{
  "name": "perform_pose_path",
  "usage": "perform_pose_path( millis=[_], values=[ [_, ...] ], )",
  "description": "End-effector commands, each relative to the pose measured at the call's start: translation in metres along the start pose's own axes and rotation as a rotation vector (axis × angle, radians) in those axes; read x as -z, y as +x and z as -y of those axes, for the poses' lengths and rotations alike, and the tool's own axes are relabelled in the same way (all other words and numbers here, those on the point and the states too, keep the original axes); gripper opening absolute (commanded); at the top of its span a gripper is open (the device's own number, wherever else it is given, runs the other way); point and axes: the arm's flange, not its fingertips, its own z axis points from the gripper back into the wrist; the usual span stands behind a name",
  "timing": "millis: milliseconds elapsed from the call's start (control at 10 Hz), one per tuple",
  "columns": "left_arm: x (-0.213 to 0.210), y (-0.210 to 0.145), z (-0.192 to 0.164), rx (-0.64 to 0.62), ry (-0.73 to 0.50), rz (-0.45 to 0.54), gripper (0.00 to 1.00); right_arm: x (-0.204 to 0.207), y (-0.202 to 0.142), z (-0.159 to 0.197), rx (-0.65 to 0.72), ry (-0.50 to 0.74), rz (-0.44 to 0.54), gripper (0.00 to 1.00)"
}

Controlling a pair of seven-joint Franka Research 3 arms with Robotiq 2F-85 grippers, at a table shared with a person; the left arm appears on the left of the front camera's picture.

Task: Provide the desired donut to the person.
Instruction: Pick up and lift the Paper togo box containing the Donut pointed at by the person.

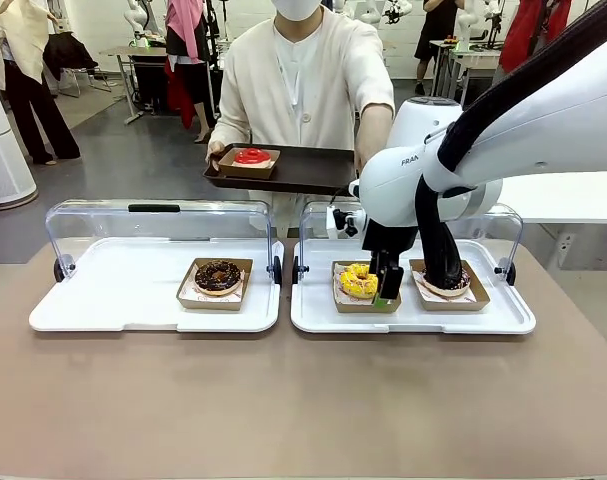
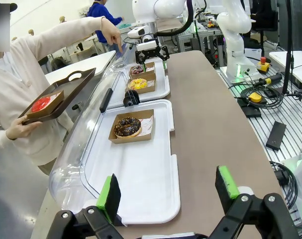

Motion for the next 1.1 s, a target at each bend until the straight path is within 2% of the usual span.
perform_pose_path(
  millis=[0, 600, 1000],
  values=[
    [-0.001, 0.002, 0.001, -0.014, 0.002, -0.001, 1.0, 0.005, -0.001, 0.013, -0.011, 0.026, -0.032, 1.0],
    [-0.001, 0.002, 0.001, -0.014, 0.002, -0.001, 1.0, 0.034, -0.005, 0.014, 0.049, -0.008, -0.176, 1.0],
    [-0.001, 0.002, 0.001, -0.014, 0.002, -0.001, 1.0, 0.035, -0.005, 0.014, 0.068, -0.023, -0.171, 1.0]
  ],
)
